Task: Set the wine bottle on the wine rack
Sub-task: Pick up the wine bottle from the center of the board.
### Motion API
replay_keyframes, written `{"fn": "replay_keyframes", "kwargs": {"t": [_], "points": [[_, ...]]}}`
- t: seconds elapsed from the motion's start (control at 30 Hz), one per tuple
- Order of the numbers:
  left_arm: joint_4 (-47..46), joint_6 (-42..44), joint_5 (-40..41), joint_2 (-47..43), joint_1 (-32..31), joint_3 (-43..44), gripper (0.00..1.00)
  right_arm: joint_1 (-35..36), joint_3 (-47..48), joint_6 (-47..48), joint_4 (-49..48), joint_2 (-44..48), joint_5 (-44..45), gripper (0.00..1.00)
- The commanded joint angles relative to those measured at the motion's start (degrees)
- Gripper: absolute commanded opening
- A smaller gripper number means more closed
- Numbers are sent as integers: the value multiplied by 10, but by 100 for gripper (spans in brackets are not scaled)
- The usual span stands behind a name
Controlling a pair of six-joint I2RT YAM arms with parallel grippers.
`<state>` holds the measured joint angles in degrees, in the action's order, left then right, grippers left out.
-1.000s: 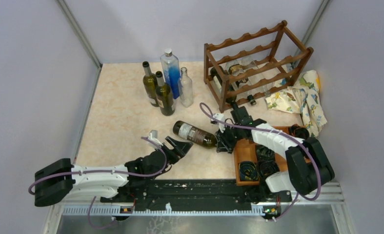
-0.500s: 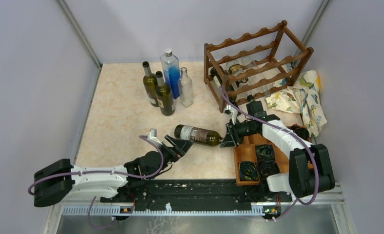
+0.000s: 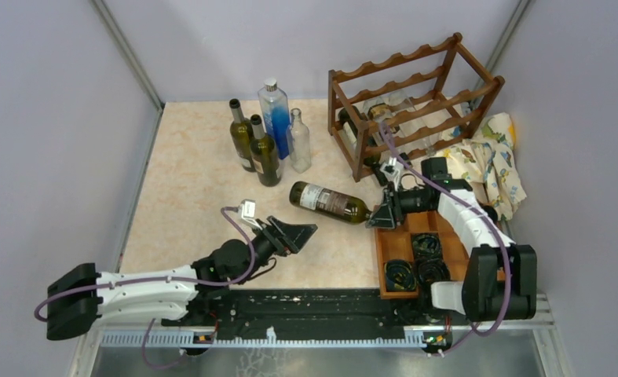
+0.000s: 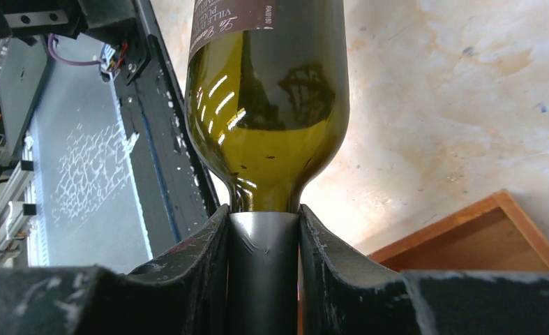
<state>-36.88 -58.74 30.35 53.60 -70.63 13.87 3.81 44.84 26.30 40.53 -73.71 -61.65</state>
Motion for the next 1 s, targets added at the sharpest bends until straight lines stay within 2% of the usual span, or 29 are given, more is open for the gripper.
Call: {"fn": "replay_keyframes", "kwargs": {"t": [0.0, 0.17, 0.23, 0.37, 0.63, 0.77, 0.97], "points": [[36, 121, -29, -63, 1, 39, 95, -36, 62, 128, 82, 34, -115, 0], [137, 215, -45, -126, 1, 97, 94, -83, 95, 243, 185, 27, -116, 0], [196, 252, -47, -141, 3, 138, 94, -99, 113, 308, 261, 17, -115, 0], [304, 317, -72, -146, 28, 222, 94, -139, 162, 499, 449, -50, -111, 0], [411, 397, -192, -82, 148, 319, 93, -215, 182, 505, 455, -61, -74, 0], [428, 452, -198, -53, 174, 337, 94, -259, 189, 501, 455, -42, -44, 0], [407, 525, -152, -28, 179, 309, 94, -330, 191, 500, 458, -15, -1, 0]]}}
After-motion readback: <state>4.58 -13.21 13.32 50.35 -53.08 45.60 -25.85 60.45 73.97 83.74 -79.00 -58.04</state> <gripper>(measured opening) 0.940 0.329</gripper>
